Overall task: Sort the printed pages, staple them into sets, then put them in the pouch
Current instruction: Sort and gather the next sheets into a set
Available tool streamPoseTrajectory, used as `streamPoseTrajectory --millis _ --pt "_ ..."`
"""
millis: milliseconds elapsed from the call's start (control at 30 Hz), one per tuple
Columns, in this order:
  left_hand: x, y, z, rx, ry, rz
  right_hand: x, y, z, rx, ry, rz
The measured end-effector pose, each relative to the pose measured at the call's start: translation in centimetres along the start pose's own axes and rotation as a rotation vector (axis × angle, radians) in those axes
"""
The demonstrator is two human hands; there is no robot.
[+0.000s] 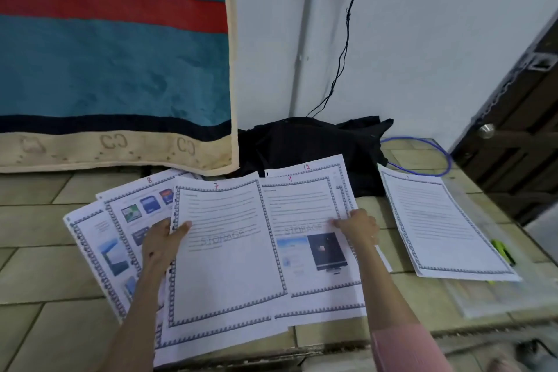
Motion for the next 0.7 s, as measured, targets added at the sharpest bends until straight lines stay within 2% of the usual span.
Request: streamPoseTrajectory --millis 167,267,400,467,700 --pt "-0.1 0.2 0.2 0.002 0.012 0.011 2.1 0.8 0.4 0.191 0.442 -0.072" --pt "-0.2 0.3 0.3 0.005 -0.001 0.02 3.8 0.4 1.4 0.286 0.615 -0.109" --pt "-0.2 0.2 0.0 0.004 0.034 0.017 5.6 -1.7 4.2 0.622 0.628 -0.146" --pt "-0.2 0.2 -0.1 -0.002 0.053 0.022 6.0 -2.5 4.9 0.727 0.648 -0.207" --pt "0.0 0.4 0.3 0.007 -0.046 0.068 7.2 -3.9 5.7 0.767 0.779 -0.419"
Point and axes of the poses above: each hand's wrist, its own y-axis towards the middle knuckle, its own x-axis out of the back of the hand, z = x × y, the point moved 5 cm from there along y, towards the middle knuckle, and after that the axes turned 6 degrees about z, right-handed, at the moved point
